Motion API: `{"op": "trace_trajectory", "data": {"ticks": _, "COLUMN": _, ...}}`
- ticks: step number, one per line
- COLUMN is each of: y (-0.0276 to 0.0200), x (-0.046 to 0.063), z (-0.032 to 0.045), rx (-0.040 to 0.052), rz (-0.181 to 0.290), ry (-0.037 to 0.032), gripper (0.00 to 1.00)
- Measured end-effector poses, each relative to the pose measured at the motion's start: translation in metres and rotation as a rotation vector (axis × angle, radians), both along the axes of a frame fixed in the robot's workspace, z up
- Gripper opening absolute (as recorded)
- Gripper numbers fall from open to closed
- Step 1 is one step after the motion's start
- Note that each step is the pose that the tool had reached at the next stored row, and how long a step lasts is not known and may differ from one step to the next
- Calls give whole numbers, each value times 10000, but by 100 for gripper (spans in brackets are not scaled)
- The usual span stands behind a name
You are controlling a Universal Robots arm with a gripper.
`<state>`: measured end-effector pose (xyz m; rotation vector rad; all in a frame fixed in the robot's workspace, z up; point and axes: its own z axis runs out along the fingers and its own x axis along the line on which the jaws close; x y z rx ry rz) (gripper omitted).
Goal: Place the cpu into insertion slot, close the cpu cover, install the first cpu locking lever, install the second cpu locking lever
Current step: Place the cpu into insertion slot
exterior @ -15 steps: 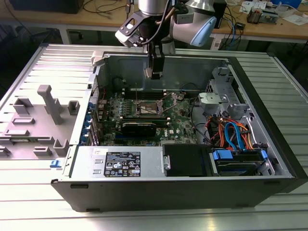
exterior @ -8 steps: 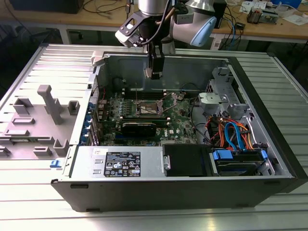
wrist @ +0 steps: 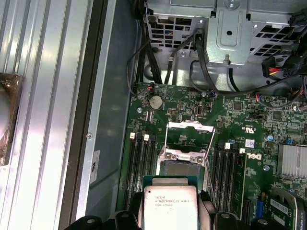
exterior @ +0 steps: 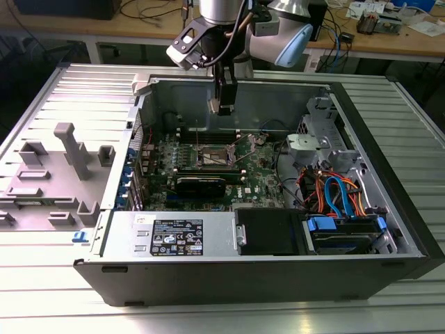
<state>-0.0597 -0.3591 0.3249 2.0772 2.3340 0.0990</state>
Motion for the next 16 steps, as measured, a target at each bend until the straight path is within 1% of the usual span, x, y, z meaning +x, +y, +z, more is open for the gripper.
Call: {"op": "trace_trajectory", "data": {"ticks": 16, "y": -1, "x": 0, "z": -26, "rx": 31, "rz": 1, "ry": 3, "gripper": 54}}
